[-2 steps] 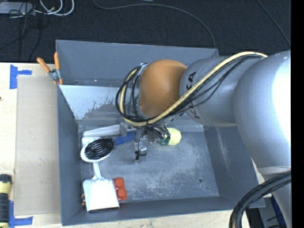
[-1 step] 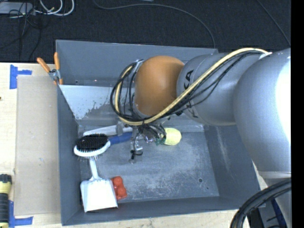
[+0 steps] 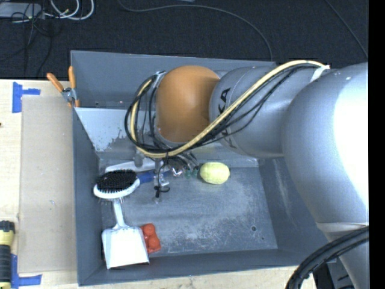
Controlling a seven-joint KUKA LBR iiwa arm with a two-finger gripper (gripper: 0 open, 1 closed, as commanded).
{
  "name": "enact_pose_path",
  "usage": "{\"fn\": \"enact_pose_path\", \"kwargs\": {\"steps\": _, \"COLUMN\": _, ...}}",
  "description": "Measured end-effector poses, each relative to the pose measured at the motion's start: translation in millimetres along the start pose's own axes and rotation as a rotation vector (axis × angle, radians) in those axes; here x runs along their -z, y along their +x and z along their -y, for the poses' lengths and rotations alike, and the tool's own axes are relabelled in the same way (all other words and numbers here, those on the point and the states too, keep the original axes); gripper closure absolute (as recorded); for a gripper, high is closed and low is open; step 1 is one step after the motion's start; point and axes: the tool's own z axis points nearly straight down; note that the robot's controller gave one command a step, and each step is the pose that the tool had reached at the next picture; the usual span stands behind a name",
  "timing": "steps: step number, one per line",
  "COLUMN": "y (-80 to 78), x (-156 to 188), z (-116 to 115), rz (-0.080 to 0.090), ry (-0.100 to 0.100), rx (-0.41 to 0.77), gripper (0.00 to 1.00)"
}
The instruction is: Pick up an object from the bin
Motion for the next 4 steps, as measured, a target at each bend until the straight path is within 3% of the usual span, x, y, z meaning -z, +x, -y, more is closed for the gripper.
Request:
{"fn": "enact_pose_path", "kwargs": {"steps": 1, "y": -8.3, "x": -47, "z": -50, "rz": -0.008, "ry": -0.005, "rx": 0.098, "gripper": 0.0}}
{"fn": "enact_pose_path", "kwargs": {"steps": 2, "y": -15.7, "x": -43, "z": -61, "rz": 0.002, "ry": 0.006, "rx": 0.357, "gripper": 1.0}}
{"fn": "enact_pose_path", "kwargs": {"steps": 3, "y": -15.7, "x": -43, "z": -61, "rz": 0.002, "ry": 0.006, "rx": 0.357, "gripper": 1.0}}
{"fn": "enact_pose_path", "kwargs": {"steps": 4, "y": -12.2, "x": -33, "z": -62, "rz": -0.009, "ry": 0.002, "rx": 0.356, "gripper": 1.0}}
